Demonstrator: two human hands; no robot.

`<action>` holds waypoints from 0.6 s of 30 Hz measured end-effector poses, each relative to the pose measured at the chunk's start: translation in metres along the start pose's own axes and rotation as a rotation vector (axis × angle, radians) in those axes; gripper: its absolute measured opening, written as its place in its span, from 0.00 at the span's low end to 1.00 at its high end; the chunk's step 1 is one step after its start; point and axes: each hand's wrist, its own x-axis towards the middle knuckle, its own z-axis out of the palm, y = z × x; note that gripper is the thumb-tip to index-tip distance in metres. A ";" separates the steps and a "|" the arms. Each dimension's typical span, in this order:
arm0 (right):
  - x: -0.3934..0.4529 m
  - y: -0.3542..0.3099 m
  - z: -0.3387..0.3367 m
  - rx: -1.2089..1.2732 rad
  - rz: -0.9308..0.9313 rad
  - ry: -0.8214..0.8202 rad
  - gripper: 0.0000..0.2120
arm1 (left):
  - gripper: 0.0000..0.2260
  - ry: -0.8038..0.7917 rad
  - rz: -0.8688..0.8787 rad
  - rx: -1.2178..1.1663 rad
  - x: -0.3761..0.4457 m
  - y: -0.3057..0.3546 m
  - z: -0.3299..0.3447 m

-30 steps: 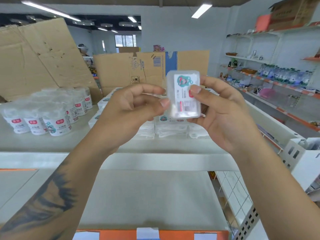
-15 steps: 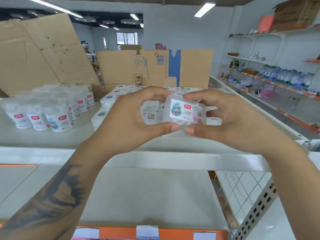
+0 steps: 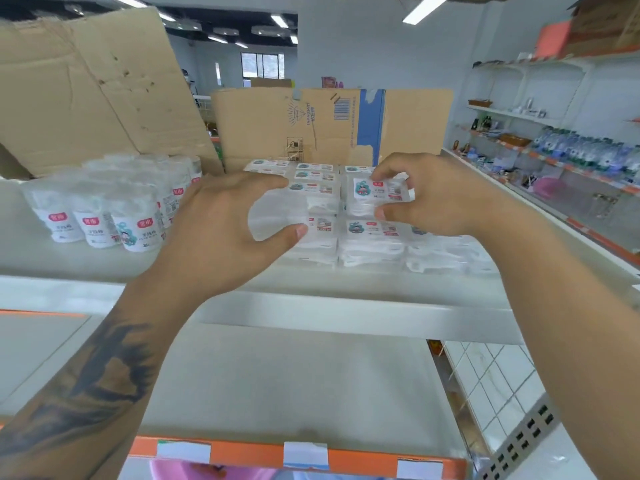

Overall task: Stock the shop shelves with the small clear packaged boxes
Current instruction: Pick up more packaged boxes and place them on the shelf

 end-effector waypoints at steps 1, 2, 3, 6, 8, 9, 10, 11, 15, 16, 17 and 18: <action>0.004 0.001 0.002 0.002 0.007 -0.014 0.22 | 0.27 -0.027 -0.007 -0.002 0.000 -0.005 0.000; 0.008 0.001 0.005 0.008 0.010 -0.026 0.21 | 0.27 -0.051 -0.012 -0.009 0.000 -0.009 0.000; 0.011 0.001 0.009 0.017 0.011 -0.033 0.20 | 0.27 -0.070 -0.018 -0.022 -0.001 -0.014 0.001; 0.017 0.003 0.017 0.013 0.011 -0.024 0.15 | 0.24 -0.084 -0.036 -0.080 -0.002 -0.021 0.001; 0.018 0.004 0.019 0.012 0.019 -0.019 0.13 | 0.21 -0.081 -0.043 -0.123 -0.002 -0.023 0.002; 0.018 0.004 0.019 0.015 0.022 -0.020 0.13 | 0.20 -0.084 -0.043 -0.141 -0.002 -0.024 0.002; 0.018 0.003 0.019 0.012 0.020 -0.020 0.13 | 0.19 -0.088 -0.040 -0.158 -0.002 -0.025 0.002; 0.018 0.003 0.019 0.002 0.019 -0.023 0.14 | 0.17 -0.093 -0.039 -0.173 -0.001 -0.025 0.003; 0.011 0.001 0.022 -0.044 0.031 0.002 0.18 | 0.12 -0.100 -0.061 -0.239 0.002 -0.026 -0.001; 0.008 0.001 0.024 -0.039 0.025 0.040 0.18 | 0.12 -0.086 -0.067 -0.265 0.002 -0.024 -0.002; 0.002 -0.001 0.026 -0.017 0.004 0.090 0.19 | 0.10 -0.065 -0.069 -0.297 0.002 -0.021 -0.003; -0.004 -0.004 0.027 0.025 -0.032 0.143 0.19 | 0.09 -0.041 -0.071 -0.336 0.001 -0.018 -0.004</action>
